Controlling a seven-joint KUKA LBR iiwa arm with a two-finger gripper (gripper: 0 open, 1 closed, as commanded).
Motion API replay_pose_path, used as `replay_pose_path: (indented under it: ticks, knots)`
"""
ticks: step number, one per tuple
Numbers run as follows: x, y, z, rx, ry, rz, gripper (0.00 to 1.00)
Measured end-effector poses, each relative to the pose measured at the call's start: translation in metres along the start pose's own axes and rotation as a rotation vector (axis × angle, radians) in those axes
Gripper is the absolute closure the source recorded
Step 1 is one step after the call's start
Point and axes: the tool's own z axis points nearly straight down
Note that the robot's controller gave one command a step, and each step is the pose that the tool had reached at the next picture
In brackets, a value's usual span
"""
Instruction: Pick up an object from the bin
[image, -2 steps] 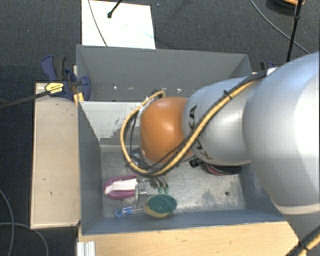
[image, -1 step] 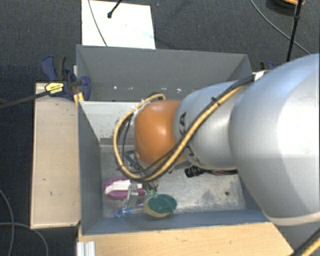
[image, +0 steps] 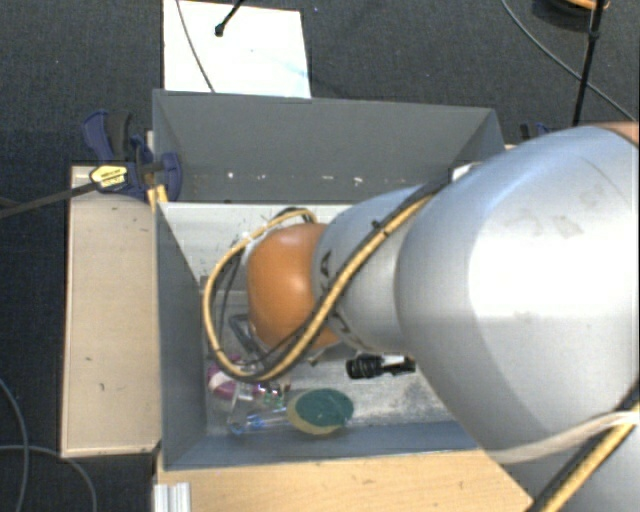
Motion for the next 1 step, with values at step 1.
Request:
replay_pose_path:
  ticks: [1]
  knots:
    - [-0.0009, 0.0013, -0.0027, -0.004, -0.003, 0.001, 1.00]
